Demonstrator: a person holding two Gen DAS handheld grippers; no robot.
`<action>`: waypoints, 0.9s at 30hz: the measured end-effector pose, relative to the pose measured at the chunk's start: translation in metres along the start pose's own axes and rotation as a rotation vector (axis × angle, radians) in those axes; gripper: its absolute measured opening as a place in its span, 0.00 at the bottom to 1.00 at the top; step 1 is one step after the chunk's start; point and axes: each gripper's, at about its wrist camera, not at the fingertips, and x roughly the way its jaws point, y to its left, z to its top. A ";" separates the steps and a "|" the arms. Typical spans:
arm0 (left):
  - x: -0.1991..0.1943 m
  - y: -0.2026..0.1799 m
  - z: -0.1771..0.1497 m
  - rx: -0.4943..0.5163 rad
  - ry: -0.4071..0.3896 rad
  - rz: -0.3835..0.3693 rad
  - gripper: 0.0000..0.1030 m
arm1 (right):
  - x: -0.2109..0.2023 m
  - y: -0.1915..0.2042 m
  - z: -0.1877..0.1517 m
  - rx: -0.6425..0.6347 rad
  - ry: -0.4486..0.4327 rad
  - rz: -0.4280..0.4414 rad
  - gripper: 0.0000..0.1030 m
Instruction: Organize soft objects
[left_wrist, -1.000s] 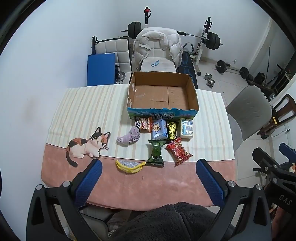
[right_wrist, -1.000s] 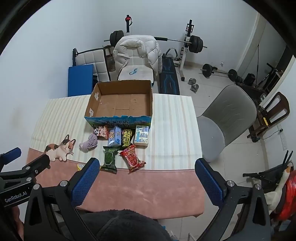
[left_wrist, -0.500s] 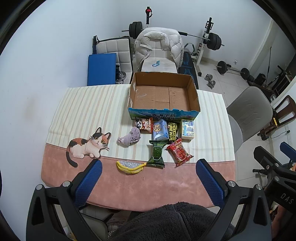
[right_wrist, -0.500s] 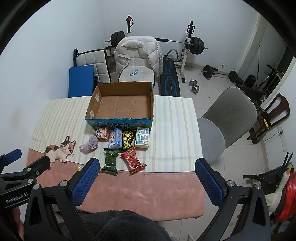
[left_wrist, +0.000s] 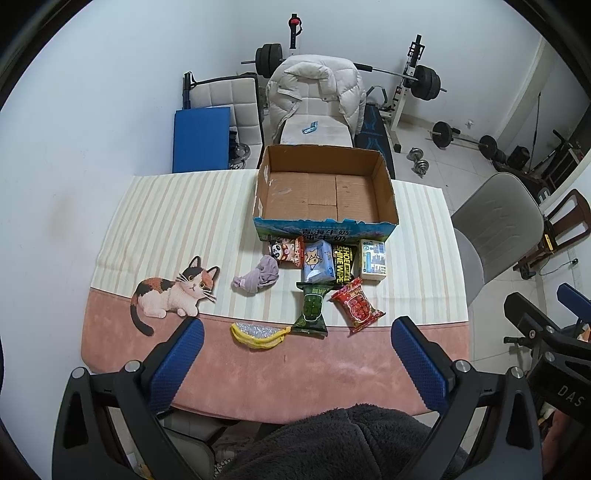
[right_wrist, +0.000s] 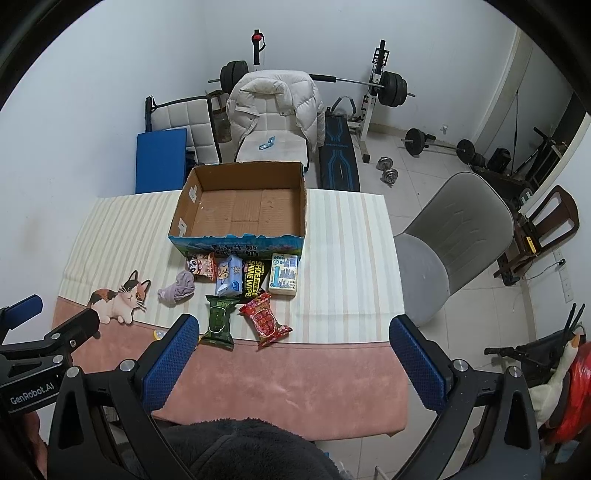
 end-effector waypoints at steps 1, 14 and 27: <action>0.000 0.000 0.000 -0.002 0.001 -0.001 1.00 | 0.001 0.000 0.001 -0.001 0.000 0.000 1.00; 0.001 -0.002 0.004 -0.008 -0.004 0.001 1.00 | 0.003 -0.002 0.007 -0.004 -0.004 -0.004 1.00; -0.002 -0.001 0.009 -0.010 -0.011 -0.001 1.00 | 0.004 0.001 0.011 -0.007 -0.012 -0.008 1.00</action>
